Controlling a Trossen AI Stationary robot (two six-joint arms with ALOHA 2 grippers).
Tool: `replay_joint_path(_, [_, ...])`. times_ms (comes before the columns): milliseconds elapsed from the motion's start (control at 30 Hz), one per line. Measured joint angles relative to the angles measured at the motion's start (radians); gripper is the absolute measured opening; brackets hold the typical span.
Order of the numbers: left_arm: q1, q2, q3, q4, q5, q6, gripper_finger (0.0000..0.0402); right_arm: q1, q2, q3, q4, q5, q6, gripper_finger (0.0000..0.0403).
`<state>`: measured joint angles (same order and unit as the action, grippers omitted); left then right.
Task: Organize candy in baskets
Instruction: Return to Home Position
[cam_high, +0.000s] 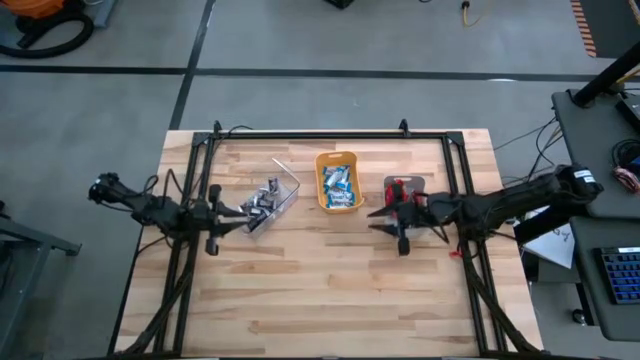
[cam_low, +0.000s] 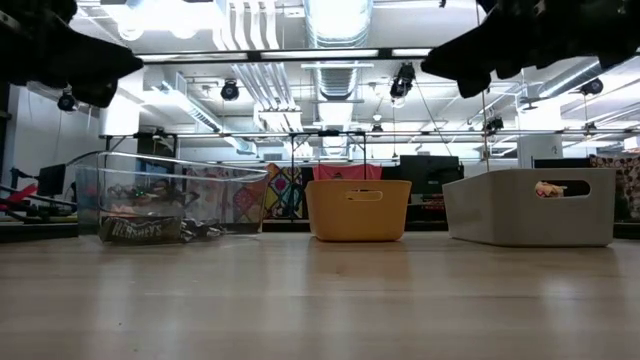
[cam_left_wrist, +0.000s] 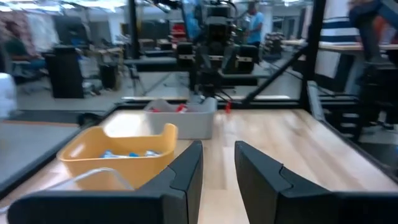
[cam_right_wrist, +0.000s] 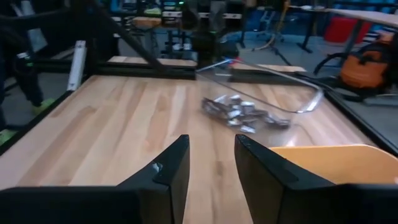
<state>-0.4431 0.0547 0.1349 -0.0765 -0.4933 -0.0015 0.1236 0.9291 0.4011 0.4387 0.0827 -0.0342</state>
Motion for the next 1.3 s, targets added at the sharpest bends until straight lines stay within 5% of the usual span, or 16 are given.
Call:
replay_joint_path(300, [0.149, -0.050, -0.037, -0.006, 0.023, 0.050, 0.0077, -0.089, -0.047, -0.074, 0.046, -0.012, -0.010, 0.0110])
replay_joint_path(467, [0.182, -0.055, -0.040, -0.008, 0.197, 0.030, 0.0076, -0.112, -0.089, -0.156, 0.119, -0.034, 0.015, 0.0109])
replay_joint_path(633, [0.182, -0.055, -0.052, -0.030, 0.239, 0.017, 0.0062, -0.111, -0.167, -0.221, 0.130, -0.034, 0.016, 0.0109])
replay_joint_path(800, [0.182, -0.055, -0.115, 0.136, 0.330, -0.009, 0.0034, -0.111, -0.250, -0.289, 0.132, -0.039, 0.020, 0.0109])
replay_joint_path(1067, [0.182, -0.055, -0.124, 0.149, 0.327, -0.008, 0.0004, -0.111, -0.380, -0.387, 0.134, -0.040, -0.008, 0.0109])
replay_joint_path(1300, [0.182, -0.036, -0.118, 0.126, 0.219, -0.116, 0.0006, -0.111, -0.439, -0.388, 0.126, -0.037, -0.117, 0.0109])
